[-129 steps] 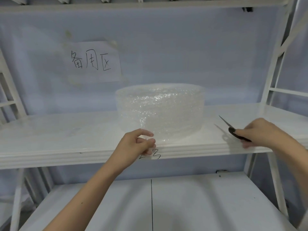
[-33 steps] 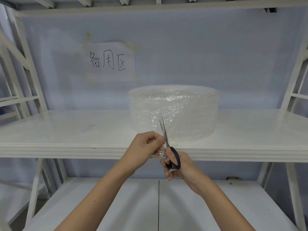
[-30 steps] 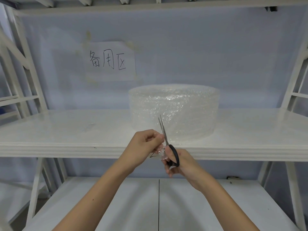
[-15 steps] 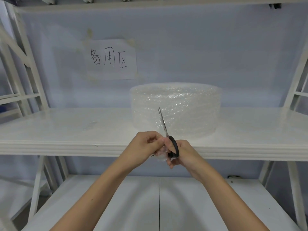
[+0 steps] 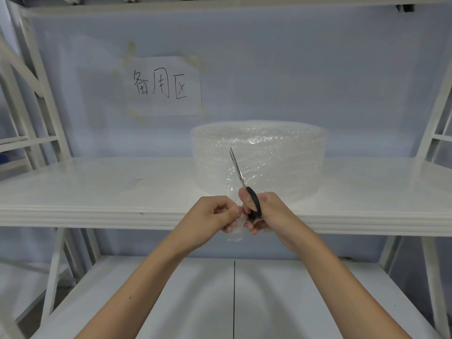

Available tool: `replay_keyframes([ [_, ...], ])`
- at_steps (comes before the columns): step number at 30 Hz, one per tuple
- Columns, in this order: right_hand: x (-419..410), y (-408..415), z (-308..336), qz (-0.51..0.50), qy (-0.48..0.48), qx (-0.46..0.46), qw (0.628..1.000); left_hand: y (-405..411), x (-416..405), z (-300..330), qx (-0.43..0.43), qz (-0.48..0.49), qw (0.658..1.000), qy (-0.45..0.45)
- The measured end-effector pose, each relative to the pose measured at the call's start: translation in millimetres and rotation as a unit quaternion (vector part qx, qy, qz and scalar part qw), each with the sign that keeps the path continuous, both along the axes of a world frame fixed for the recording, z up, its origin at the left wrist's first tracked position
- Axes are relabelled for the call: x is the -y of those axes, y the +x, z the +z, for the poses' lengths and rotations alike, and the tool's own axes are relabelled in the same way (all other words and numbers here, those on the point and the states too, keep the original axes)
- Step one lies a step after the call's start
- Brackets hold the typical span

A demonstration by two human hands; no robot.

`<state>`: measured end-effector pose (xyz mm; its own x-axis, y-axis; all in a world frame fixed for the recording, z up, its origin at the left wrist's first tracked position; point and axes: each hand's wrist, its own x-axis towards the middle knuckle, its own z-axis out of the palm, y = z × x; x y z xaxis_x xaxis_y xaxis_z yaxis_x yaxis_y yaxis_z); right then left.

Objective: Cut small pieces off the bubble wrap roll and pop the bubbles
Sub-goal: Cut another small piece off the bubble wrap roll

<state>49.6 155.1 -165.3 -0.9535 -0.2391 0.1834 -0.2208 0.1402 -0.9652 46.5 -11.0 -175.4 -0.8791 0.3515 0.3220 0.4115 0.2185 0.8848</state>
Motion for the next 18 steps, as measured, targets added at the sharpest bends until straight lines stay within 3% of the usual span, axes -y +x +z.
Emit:
replay_keyframes([
  [9,1,2,8,-0.007,0.002,-0.022,1.000,3,3,-6,0.009,-0.006,1.000,0.006],
  [13,6,2,24,-0.026,-0.032,-0.042,0.998,5,3,-21,0.037,-0.032,0.997,-0.051],
  [18,6,12,46,-0.052,-0.061,-0.070,0.994,5,9,-27,0.078,-0.011,0.997,0.016],
])
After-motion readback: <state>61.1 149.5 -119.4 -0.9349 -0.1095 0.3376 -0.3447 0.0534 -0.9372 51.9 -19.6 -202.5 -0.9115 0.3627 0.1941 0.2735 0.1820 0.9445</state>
